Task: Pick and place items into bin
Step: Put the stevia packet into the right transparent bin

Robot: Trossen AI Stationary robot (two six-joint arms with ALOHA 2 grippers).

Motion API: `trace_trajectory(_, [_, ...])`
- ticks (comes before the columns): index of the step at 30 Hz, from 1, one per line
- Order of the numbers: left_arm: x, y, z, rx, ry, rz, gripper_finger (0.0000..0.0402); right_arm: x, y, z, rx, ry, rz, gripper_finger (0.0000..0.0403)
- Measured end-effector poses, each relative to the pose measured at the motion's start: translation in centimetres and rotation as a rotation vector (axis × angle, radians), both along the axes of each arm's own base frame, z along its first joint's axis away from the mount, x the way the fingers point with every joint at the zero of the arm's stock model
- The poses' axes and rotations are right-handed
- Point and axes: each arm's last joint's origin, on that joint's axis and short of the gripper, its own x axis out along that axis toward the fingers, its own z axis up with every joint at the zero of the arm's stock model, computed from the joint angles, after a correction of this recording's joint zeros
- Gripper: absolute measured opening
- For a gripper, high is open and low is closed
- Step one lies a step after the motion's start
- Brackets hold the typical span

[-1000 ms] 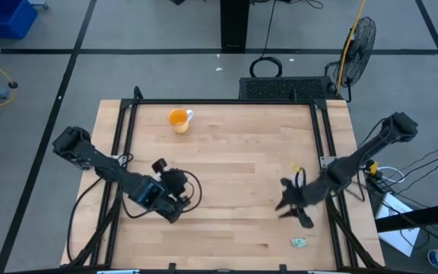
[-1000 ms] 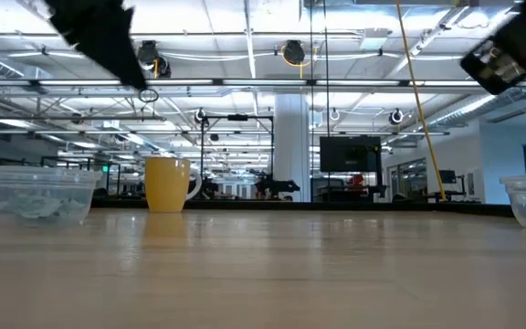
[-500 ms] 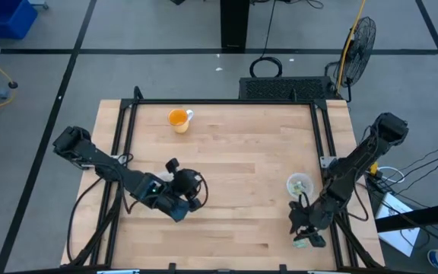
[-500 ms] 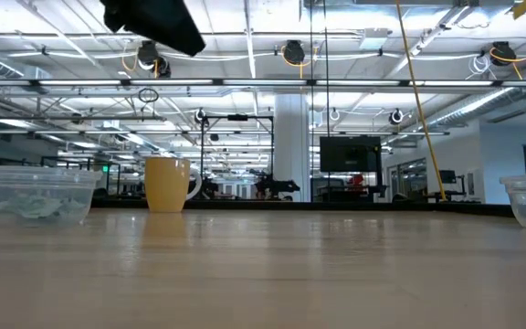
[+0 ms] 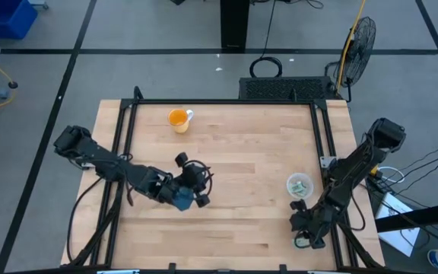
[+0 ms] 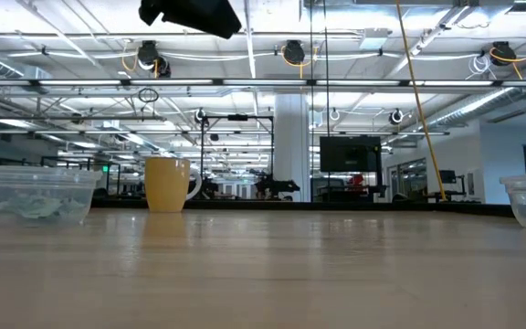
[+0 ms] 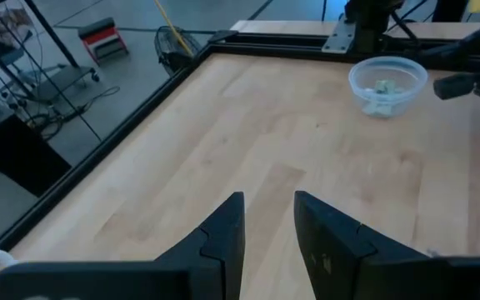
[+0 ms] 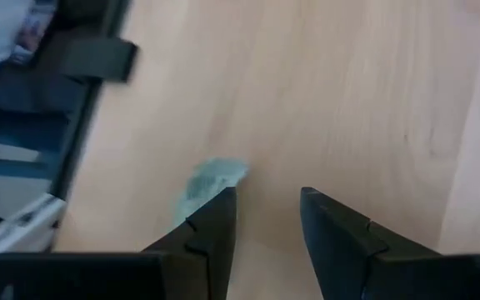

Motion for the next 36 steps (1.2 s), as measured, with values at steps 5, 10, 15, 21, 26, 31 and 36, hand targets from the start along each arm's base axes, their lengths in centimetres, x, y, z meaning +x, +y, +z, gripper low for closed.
trace_trajectory(5, [0.2, 0.5, 0.0, -0.003, 0.007, 0.007, 0.0113, 0.2, 0.9, -0.9, 0.012, -0.012, 0.019, 0.0130])
trace_trajectory(10, [0.4, 0.9, -0.1, 0.012, 0.022, 0.004, 0.0113, -0.1, 1.5, -1.0, 0.054, 0.002, 0.013, 0.0130])
trace_trajectory(15, [0.5, 1.4, -0.1, 0.014, 0.026, 0.017, 0.0113, -0.2, 1.6, -1.3, 0.053, 0.016, -0.004, 0.0130])
trace_trajectory(21, [0.5, 1.4, -0.1, 0.017, 0.033, 0.017, 0.0113, -0.1, 1.8, -2.3, 0.009, 0.030, 0.014, 0.0119])
trace_trajectory(26, [0.5, 1.4, -0.1, 0.024, 0.038, 0.013, 0.0113, -0.1, 1.7, -2.5, -0.016, 0.023, 0.027, 0.0063])
trace_trajectory(31, [0.5, 1.4, -0.2, 0.035, 0.046, 0.007, 0.0113, 0.0, 1.8, -2.2, -0.002, -0.023, 0.035, 0.0007])
trace_trajectory(36, [0.5, 1.5, -0.2, 0.054, 0.058, -0.005, 0.0113, 0.5, 1.5, -0.3, 0.036, -0.151, 0.054, 0.0003])
